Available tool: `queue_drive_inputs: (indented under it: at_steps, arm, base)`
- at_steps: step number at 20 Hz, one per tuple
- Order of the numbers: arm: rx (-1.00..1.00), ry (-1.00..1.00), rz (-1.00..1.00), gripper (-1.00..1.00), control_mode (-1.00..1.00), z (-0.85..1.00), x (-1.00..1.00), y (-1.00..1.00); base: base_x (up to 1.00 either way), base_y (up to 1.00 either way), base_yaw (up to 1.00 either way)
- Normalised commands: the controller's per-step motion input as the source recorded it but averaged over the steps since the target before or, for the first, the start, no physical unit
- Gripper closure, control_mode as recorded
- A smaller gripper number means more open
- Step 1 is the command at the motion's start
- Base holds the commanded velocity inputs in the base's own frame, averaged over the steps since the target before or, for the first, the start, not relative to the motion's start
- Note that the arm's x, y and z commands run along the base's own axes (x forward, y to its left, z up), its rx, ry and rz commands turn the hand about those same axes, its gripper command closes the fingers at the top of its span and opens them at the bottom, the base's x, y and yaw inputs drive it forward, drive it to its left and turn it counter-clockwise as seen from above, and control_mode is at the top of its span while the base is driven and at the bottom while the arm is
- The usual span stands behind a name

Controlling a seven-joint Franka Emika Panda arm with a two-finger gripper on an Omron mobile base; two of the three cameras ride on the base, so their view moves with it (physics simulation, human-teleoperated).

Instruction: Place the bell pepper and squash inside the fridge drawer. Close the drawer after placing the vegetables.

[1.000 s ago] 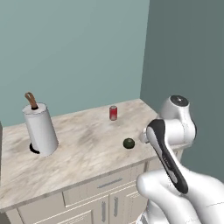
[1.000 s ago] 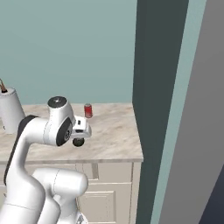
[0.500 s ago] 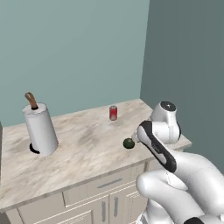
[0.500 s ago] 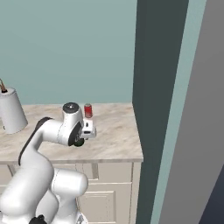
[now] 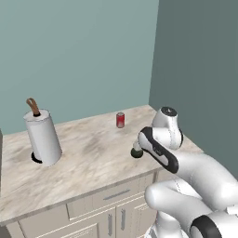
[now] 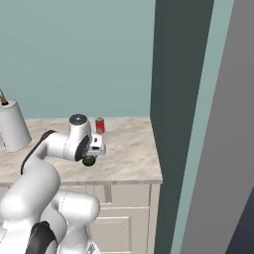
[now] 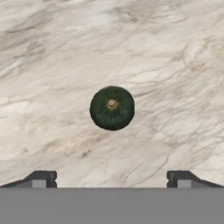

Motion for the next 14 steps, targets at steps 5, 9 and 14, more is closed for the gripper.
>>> queue_drive_inputs:
  at_steps: [5,9,14]
  arm:
    - [0.0,0.0,0.0,-1.0,-1.0,-0.11,0.01,0.0]
    - [0.0,0.0,0.0,-1.0,-1.0,-0.25,0.0,0.01]
    - [-0.01,0.0,0.0,-1.0,-1.0,-0.28,0.13,0.02]
  base:
    - [0.0,0.0,0.0]
    - [0.0,0.0,0.0]
    - [0.0,0.0,0.0]
